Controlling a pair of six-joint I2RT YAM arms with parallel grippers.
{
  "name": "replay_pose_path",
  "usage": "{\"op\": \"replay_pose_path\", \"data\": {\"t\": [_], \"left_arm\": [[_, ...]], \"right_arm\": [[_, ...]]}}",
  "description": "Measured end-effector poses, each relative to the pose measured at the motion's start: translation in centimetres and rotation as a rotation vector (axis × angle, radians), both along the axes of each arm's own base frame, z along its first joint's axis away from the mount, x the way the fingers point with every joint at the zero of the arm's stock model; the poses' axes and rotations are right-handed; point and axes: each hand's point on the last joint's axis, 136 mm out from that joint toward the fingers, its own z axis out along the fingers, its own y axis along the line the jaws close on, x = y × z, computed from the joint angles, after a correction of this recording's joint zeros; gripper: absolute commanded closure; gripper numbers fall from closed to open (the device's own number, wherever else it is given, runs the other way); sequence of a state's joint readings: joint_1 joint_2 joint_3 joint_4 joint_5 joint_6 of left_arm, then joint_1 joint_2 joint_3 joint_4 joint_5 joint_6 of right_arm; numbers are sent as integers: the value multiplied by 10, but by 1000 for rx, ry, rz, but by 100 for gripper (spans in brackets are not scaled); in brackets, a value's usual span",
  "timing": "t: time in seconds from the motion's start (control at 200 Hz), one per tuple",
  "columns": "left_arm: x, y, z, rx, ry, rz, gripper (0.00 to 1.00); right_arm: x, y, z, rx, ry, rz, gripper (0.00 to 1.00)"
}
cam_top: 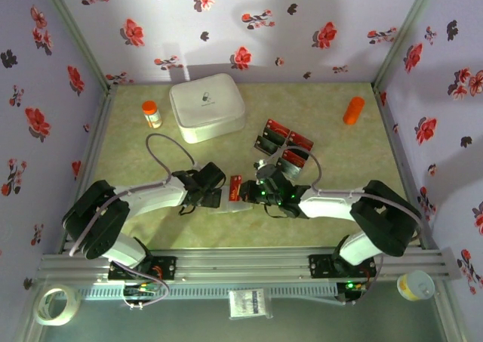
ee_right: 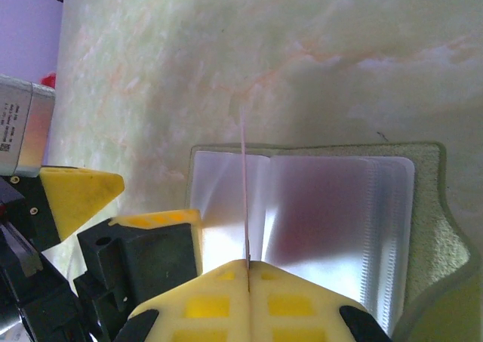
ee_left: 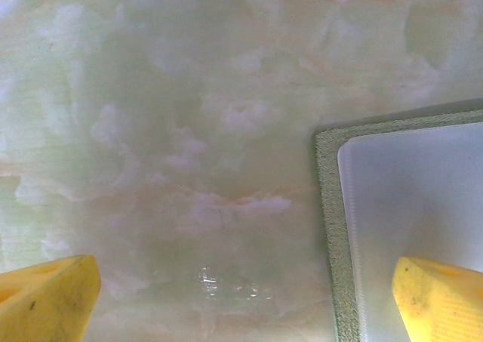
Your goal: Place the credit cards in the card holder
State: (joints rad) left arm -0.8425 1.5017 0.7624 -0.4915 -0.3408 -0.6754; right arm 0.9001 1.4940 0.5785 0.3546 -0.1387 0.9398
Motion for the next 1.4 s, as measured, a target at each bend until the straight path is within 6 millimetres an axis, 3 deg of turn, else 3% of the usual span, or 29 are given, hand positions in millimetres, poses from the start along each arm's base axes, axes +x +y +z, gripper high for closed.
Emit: {"op": "replay_pose_path", "data": {"t": [0.855, 1.405], "left_arm": [[0, 0, 0, 1, 0, 0, 0], [0, 0, 0, 3, 1, -1, 0]], "right_arm": [[-4, 11, -18, 45, 47, -5, 100], [-12, 7, -27, 38, 74, -5, 100]]}}
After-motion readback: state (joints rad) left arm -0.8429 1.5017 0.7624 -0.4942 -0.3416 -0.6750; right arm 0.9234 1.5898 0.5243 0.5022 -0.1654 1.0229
